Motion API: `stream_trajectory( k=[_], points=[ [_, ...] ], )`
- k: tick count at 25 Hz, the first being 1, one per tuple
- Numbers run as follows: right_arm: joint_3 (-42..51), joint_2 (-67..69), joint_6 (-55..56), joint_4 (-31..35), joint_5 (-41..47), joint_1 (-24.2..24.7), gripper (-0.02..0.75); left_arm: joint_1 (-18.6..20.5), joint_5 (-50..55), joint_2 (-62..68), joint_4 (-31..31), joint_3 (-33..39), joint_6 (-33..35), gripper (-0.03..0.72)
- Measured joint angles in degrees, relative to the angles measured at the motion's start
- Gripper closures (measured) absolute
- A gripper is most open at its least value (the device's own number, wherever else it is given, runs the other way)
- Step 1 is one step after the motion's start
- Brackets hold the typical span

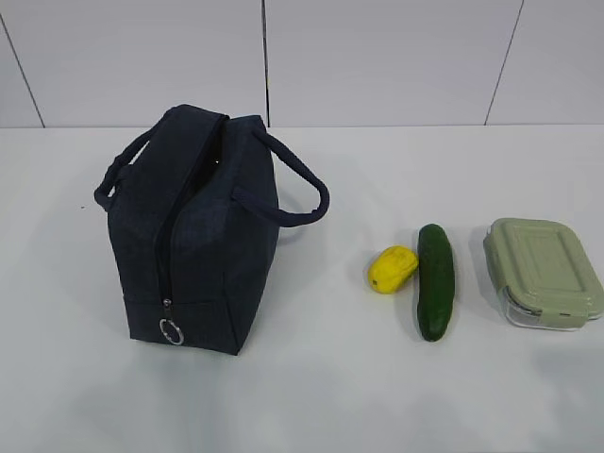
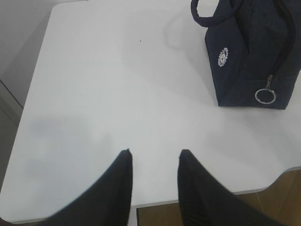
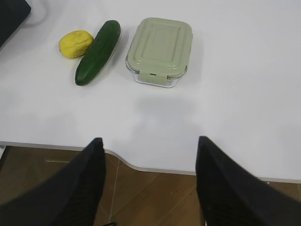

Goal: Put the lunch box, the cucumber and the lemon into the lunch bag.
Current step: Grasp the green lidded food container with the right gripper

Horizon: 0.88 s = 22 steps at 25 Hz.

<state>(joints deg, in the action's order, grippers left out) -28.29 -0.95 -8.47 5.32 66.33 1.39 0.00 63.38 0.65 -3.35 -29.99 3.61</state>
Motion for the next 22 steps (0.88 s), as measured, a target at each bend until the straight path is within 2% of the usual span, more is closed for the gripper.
stream_trajectory(
  k=[22],
  points=[
    [0.0, 0.0, 0.0, 0.0, 0.0, 0.0, 0.283, 0.0, 0.0, 0.0, 0.0, 0.0, 0.0, 0.453]
  ],
)
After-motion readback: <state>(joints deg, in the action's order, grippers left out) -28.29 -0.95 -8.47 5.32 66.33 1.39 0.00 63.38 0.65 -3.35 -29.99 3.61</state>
